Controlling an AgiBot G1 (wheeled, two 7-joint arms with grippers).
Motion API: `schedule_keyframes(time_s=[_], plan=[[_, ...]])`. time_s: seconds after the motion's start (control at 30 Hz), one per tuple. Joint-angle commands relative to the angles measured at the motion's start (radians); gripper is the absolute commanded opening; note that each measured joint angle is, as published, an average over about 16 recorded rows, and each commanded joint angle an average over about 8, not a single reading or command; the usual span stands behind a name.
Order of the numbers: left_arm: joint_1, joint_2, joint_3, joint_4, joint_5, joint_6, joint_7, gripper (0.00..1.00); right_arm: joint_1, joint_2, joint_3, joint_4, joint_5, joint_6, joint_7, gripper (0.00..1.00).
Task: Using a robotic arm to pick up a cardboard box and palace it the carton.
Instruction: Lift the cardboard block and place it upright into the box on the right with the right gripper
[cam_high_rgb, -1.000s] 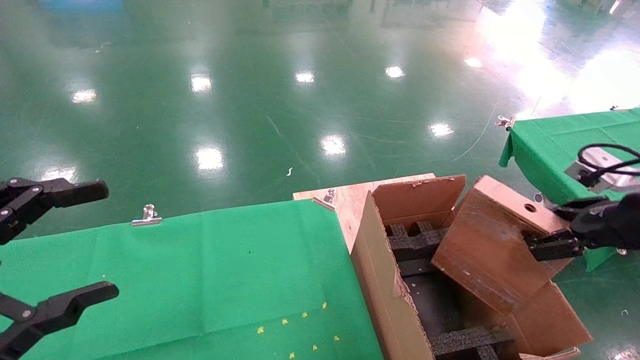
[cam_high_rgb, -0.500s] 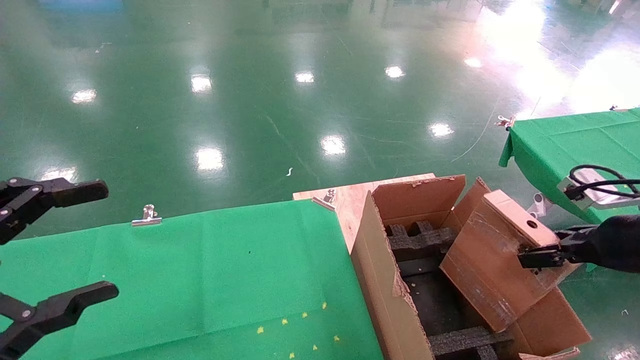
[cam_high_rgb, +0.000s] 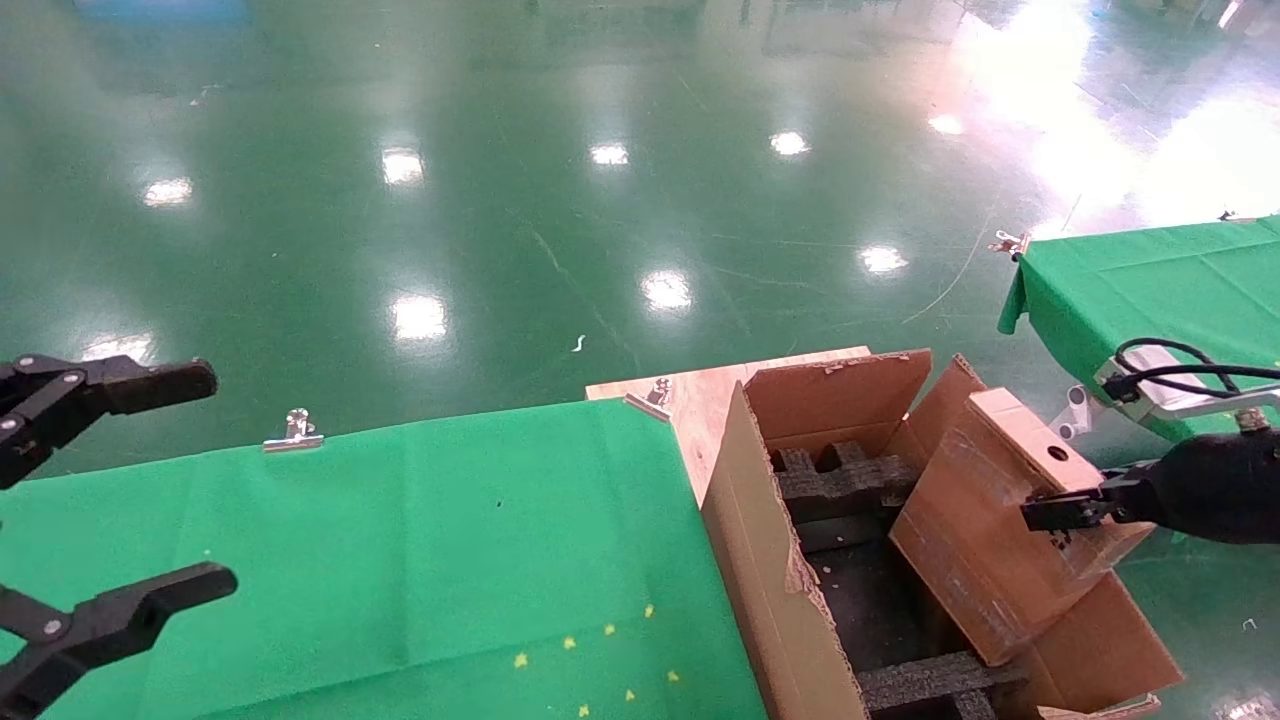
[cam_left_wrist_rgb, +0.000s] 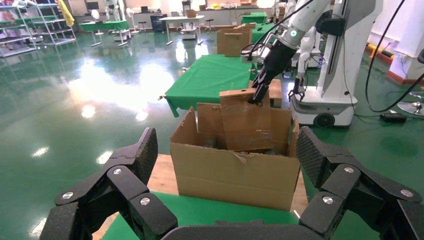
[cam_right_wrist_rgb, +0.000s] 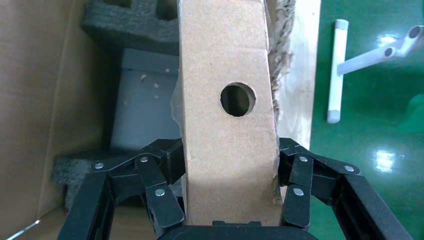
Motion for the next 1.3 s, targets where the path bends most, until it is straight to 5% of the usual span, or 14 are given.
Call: schedule_keyframes(time_s=[0.03,1.3], plan=[[0.000,0.000,0.000,0.000,0.000,0.000,0.000,1.00,-0.003,-0.009,-0.003,0.001,-0.015,0.006,0.017,0.00],[0.000,0.000,0.000,0.000,0.000,0.000,0.000,1.00,-0.179,-0.173,-0.115,-0.001,-0.346,0.153,0.580,0.00]])
